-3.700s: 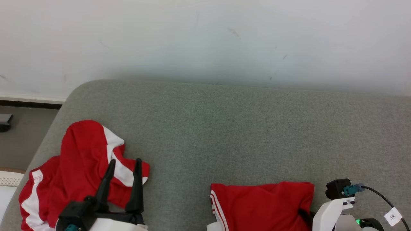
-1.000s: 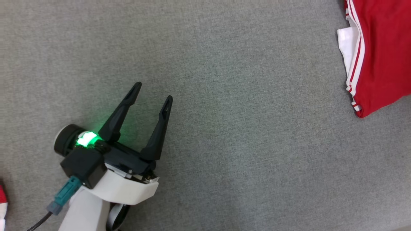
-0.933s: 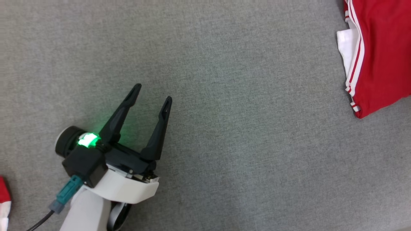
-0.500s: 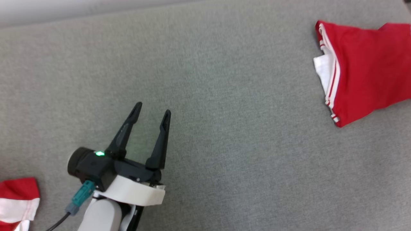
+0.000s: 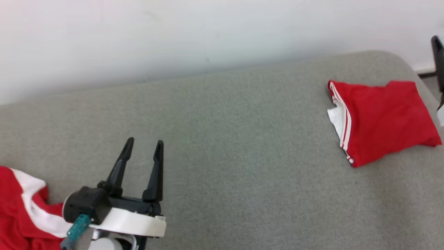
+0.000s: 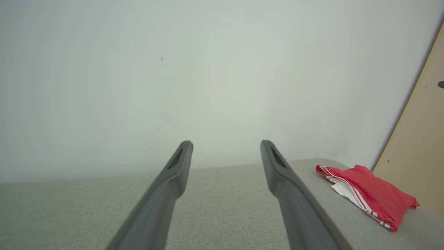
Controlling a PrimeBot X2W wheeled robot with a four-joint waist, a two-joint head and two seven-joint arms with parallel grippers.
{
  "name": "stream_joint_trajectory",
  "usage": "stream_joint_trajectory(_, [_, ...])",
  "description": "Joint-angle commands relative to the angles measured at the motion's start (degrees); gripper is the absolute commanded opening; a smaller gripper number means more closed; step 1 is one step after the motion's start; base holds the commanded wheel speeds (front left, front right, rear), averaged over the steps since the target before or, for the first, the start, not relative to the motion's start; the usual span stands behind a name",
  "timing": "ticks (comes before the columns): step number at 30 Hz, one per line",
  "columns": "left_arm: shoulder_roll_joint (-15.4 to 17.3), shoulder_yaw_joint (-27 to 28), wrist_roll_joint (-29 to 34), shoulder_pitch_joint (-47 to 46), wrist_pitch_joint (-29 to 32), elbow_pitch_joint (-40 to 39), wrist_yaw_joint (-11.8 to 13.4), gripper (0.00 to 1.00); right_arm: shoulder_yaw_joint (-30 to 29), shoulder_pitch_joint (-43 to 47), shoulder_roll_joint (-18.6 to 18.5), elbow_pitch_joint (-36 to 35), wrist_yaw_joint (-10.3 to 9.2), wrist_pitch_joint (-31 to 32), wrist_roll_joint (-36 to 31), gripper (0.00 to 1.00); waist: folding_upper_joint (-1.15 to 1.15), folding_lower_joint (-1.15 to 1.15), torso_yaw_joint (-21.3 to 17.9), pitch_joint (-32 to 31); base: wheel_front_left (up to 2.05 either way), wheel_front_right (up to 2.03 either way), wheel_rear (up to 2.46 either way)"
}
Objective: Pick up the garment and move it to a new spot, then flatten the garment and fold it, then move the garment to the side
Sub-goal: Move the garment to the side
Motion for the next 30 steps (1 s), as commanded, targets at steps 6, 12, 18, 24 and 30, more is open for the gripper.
stream_joint_trajectory(6, [-0.34, 2.18, -0.4, 3.03, -0.05, 1.49, 0.98, 1.0, -3.45, 13.13, 0.39, -11.75, -0.03, -1.82, 1.35, 1.0, 0.0, 0.0, 4.24, -6.57, 0.0, 0.0, 0.0])
stream_joint_trajectory(12, [-0.68, 4.36, -1.15, 5.63, -0.04, 3.0, 1.96, 1.0, -9.29, 27.86, 3.15, -22.97, -0.06, -1.05, -1.43, 1.0, 0.0, 0.0, 5.35, -8.5, 0.0, 0.0, 0.0])
stream_joint_trajectory(18, [-1.33, 6.18, -1.47, 8.18, -0.03, 2.89, 2.42, 1.0, -15.88, 41.62, 9.69, -31.45, -0.06, -1.43, -7.37, 1.0, 0.0, 0.0, 6.1, -9.4, 0.0, 0.0, 0.0])
stream_joint_trajectory(24, [-1.82, 7.54, -0.87, 9.91, -0.03, 2.64, 1.48, 1.0, -20.61, 50.99, 16.18, -36.69, -0.06, -6.18, -11.81, 1.0, 0.0, 0.0, 6.66, -9.85, 0.0, 0.0, 0.0])
stream_joint_trajectory(30, [-2.14, 9.15, 0.27, 11.71, -0.03, 2.35, 0.46, 1.0, -21.04, 56.09, 20.5, -37.58, -0.06, -10.01, -16.17, 1.0, 0.0, 0.0, 6.64, -9.66, 0.0, 0.0, 0.0])
